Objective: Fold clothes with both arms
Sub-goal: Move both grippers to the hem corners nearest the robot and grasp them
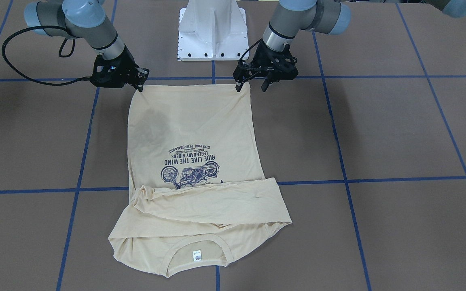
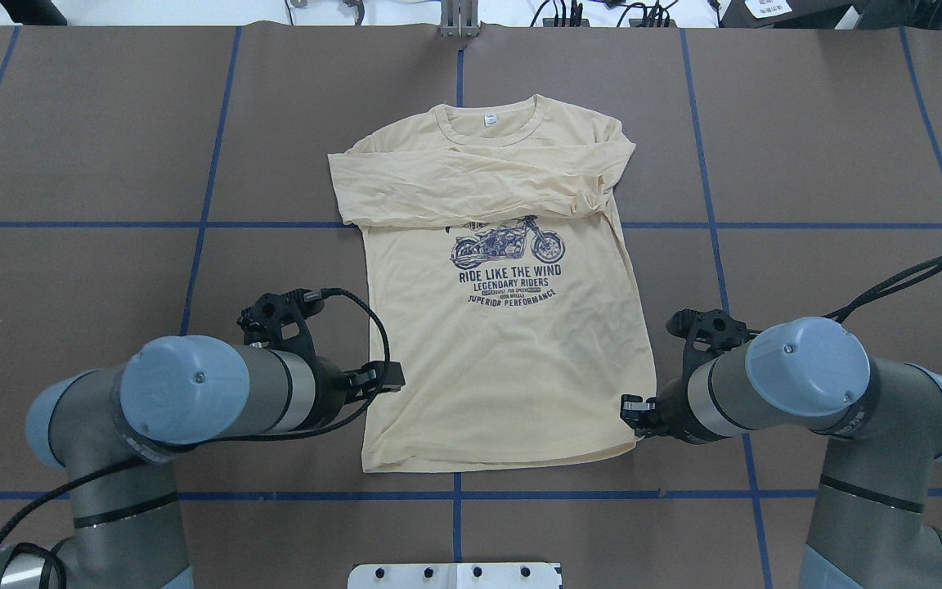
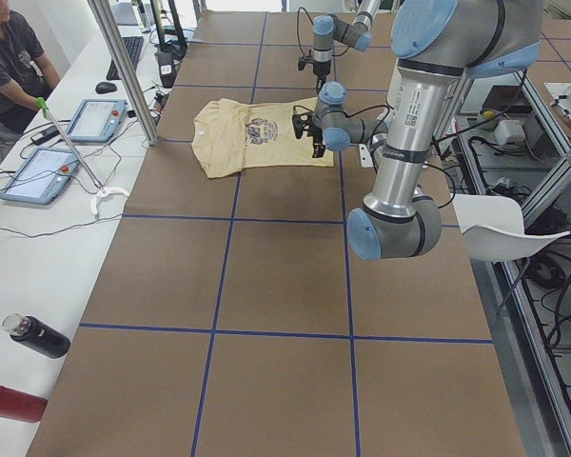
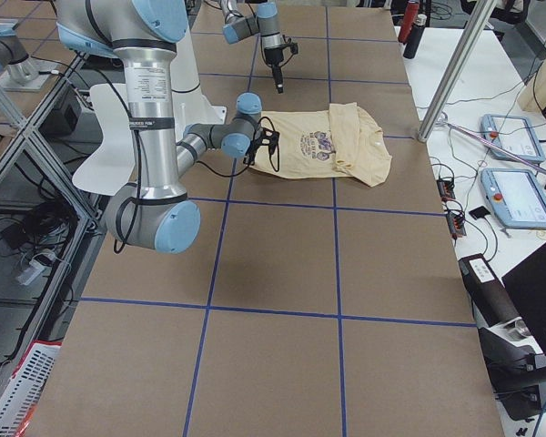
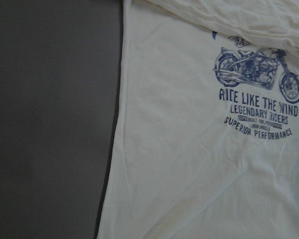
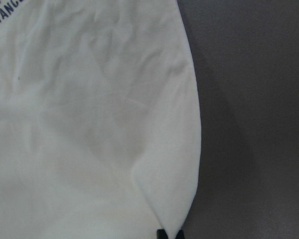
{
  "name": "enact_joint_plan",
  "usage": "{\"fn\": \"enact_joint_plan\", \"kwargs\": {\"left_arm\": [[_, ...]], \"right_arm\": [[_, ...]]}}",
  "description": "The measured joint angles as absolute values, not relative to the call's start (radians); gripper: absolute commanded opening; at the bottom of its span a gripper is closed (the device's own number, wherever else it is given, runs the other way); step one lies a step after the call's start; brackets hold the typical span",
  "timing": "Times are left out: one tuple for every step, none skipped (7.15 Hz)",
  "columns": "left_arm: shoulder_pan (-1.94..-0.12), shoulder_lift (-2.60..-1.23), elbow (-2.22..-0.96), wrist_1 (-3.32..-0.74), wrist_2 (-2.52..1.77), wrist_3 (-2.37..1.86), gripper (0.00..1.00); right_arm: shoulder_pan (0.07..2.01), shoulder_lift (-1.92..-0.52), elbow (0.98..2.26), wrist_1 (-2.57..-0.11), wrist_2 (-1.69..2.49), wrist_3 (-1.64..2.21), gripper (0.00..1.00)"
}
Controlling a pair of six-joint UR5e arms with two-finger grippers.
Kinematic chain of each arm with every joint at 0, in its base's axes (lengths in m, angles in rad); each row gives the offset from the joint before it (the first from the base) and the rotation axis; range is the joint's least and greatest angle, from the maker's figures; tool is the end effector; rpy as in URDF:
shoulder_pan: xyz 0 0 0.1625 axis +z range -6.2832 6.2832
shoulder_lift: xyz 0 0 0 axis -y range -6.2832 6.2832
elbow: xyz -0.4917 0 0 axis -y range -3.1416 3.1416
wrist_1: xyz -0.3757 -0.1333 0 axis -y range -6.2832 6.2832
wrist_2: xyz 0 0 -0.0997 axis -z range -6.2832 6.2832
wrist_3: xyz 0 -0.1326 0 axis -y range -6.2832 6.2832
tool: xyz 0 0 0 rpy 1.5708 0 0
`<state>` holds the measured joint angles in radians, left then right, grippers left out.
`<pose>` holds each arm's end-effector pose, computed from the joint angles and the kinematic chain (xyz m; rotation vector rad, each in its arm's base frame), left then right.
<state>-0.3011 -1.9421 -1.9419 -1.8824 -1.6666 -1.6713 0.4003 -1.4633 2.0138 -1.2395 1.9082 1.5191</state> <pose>0.5556 -0.2988 0.3452 0.0192 1.0613 -0.3129 -0.4559 -0.2900 0.4574 -0.1115 -0.9220 0.1745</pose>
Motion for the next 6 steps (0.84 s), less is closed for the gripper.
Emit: {"fn": "enact_joint_plan", "kwargs": {"left_arm": [[-0.249, -1.950, -1.940, -1.826, -1.645, -1.694, 0.90], [-0.218, -1.956, -1.936, -1.796, -1.636, -1.703, 0.89], [-0.203, -1.960, -1.930, -1.784, -1.632, -1.705, 0.85], [-0.197, -1.965, -1.924, -1.780, -1.631, -1.705, 0.83], [-0.196, -1.972, -1.917, -1.779, -1.630, -1.702, 0.82], [-0.196, -1.979, -1.910, -1.779, -1.629, -1.699, 0.82]], "right_arm": [[0.402, -1.463, 2.014, -1.239, 1.908, 1.520, 0.00], [0.403, -1.463, 2.014, -1.239, 1.908, 1.520, 0.00], [0.405, -1.463, 2.015, -1.239, 1.909, 1.520, 0.00], [0.409, -1.463, 2.015, -1.239, 1.910, 1.519, 0.00], [0.417, -1.462, 2.018, -1.239, 1.912, 1.519, 0.00], [0.426, -1.463, 2.021, -1.239, 1.919, 1.519, 0.00]]}}
